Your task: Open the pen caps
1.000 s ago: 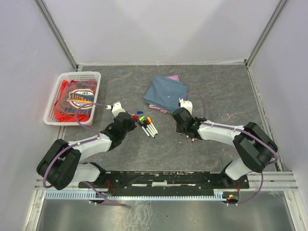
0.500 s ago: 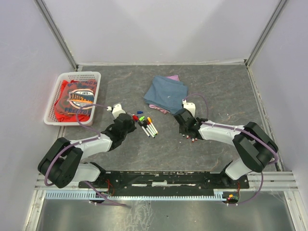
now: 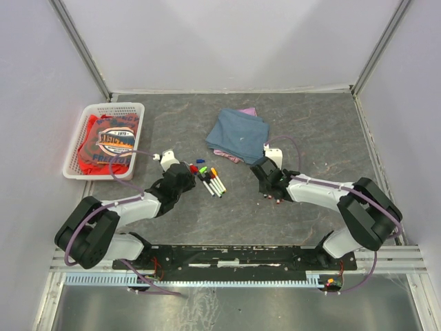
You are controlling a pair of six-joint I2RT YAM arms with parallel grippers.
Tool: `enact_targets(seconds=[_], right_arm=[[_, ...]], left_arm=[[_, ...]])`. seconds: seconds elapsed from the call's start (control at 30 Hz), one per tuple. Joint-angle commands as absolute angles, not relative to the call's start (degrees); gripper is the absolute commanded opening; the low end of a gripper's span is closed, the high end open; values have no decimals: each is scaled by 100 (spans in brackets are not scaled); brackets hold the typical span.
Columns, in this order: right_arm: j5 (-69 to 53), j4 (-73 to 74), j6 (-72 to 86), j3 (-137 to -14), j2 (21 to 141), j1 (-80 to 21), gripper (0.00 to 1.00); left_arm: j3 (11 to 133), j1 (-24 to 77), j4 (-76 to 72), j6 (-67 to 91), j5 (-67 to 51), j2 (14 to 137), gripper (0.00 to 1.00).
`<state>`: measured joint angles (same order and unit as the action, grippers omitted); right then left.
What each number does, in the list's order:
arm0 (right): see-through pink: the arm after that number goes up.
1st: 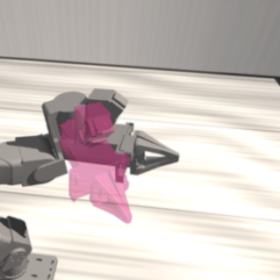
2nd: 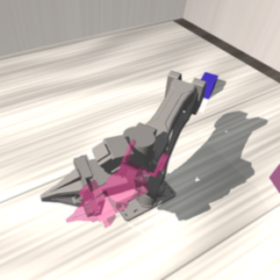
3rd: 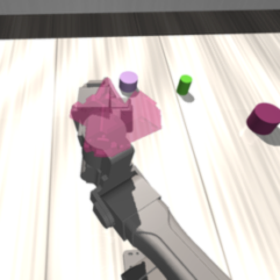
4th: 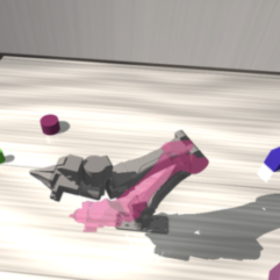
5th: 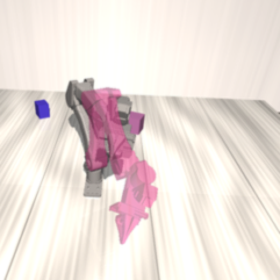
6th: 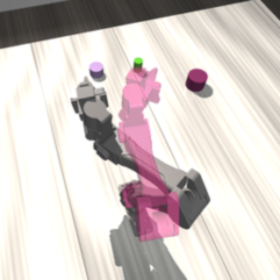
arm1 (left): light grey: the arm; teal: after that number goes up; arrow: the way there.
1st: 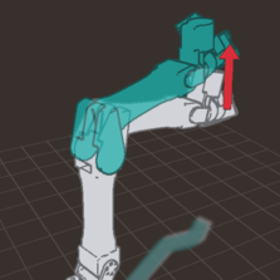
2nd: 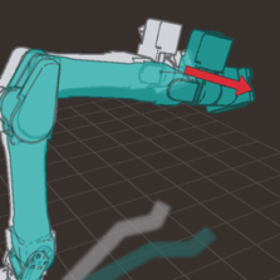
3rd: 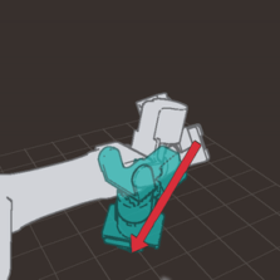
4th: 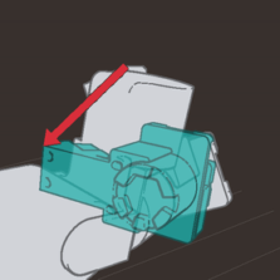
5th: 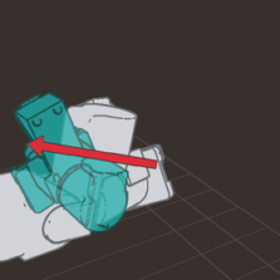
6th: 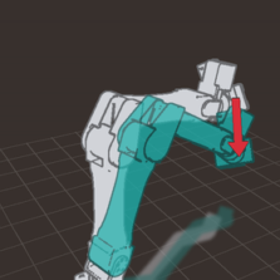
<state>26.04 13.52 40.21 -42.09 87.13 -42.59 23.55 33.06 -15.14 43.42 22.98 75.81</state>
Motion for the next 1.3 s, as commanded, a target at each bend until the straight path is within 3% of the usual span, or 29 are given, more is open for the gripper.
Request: enact_targets(seconds=[0.0, 0.2, 0.47, 0.87, 1.27], right_arm=[[2932, 1447, 3837, -4283, 8209, -4326, 40], [3007, 1632, 3379, -4744, 8045, -4710, 44], [1800, 811, 2739, -5441, 8850, -5040, 47], [1184, 375, 2430, -6432, 10204, -5086, 45], [1116, 557, 2331, -6962, 10798, -5089, 43]], left_arm=[[2304, 3270, -1784, 4288, 2391, 7518, 44], [2262, 3270, -1740, 4327, 2312, 7102, 46], [2057, 3278, -2095, 4525, 1812, 6733, 54], [1857, 3268, -2551, 4667, 1356, 6674, 55], [1819, 3270, -2558, 4658, 1346, 6659, 55]])
